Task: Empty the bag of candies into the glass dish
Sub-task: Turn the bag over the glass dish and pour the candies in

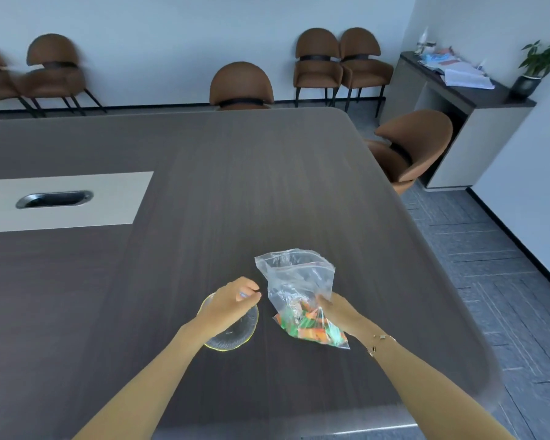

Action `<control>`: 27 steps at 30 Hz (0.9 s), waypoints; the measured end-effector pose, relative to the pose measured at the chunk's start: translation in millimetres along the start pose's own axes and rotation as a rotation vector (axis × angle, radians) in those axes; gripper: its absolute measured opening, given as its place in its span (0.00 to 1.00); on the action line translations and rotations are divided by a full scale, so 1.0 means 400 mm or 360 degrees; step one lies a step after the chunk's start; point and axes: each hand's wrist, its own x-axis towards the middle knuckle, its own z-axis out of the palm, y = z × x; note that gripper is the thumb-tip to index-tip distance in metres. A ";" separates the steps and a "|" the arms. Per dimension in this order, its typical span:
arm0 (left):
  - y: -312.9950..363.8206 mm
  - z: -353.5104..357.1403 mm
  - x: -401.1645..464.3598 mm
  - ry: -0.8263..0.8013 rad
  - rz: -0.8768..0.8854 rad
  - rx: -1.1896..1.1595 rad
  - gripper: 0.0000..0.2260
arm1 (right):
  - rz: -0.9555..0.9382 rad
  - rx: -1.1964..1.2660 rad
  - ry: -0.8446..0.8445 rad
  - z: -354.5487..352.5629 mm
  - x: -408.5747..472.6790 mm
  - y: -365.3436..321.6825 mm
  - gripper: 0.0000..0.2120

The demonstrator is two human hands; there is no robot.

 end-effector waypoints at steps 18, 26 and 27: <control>-0.157 0.110 -0.120 0.0198 0.0347 0.0172 0.59 | -0.0065 0.0123 -0.0247 0.094 0.008 -0.239 0.24; -0.213 0.081 -0.132 0.0523 0.0275 0.0540 0.47 | -0.0012 0.0226 -0.0421 0.182 0.005 -0.293 0.21; -0.212 0.078 -0.132 0.0527 0.0222 0.0556 0.43 | -0.0021 0.0215 -0.0412 0.189 0.004 -0.294 0.19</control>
